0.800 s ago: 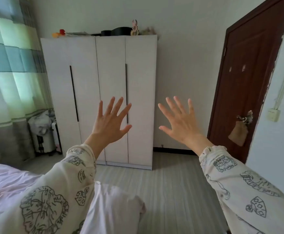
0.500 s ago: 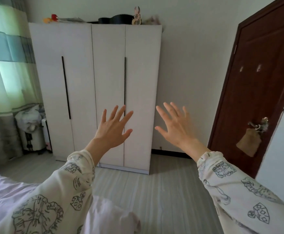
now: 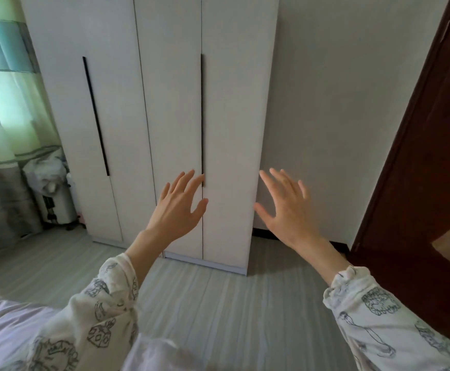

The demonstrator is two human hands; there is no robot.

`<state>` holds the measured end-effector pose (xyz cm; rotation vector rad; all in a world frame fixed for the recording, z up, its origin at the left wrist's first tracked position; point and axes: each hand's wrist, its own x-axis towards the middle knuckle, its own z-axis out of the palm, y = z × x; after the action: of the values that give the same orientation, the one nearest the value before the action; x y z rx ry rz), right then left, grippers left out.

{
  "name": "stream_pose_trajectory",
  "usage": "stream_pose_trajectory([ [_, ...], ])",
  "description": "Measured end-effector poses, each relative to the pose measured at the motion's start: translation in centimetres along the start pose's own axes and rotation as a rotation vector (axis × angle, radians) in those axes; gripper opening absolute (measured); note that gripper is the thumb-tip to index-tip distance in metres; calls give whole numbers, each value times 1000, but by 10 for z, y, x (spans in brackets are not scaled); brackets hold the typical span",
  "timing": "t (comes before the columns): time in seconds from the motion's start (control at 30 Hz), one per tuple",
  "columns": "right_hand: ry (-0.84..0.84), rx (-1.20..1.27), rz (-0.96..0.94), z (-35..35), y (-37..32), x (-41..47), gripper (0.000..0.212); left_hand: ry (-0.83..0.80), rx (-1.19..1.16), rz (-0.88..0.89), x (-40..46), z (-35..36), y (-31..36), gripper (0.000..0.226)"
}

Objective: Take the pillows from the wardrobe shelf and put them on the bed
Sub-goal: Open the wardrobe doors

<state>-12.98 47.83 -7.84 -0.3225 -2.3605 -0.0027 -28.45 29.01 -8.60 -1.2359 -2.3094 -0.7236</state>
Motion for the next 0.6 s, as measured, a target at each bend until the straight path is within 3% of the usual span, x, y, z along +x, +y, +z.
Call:
stream_pose_trajectory([
  [0.33,-94,219,32,119,119,112,62,-23,31,-201,111,98,-43,53],
  [0.6,-181,330,-23,228,138,187,62,-29,77,-361,161,144,-119,53],
])
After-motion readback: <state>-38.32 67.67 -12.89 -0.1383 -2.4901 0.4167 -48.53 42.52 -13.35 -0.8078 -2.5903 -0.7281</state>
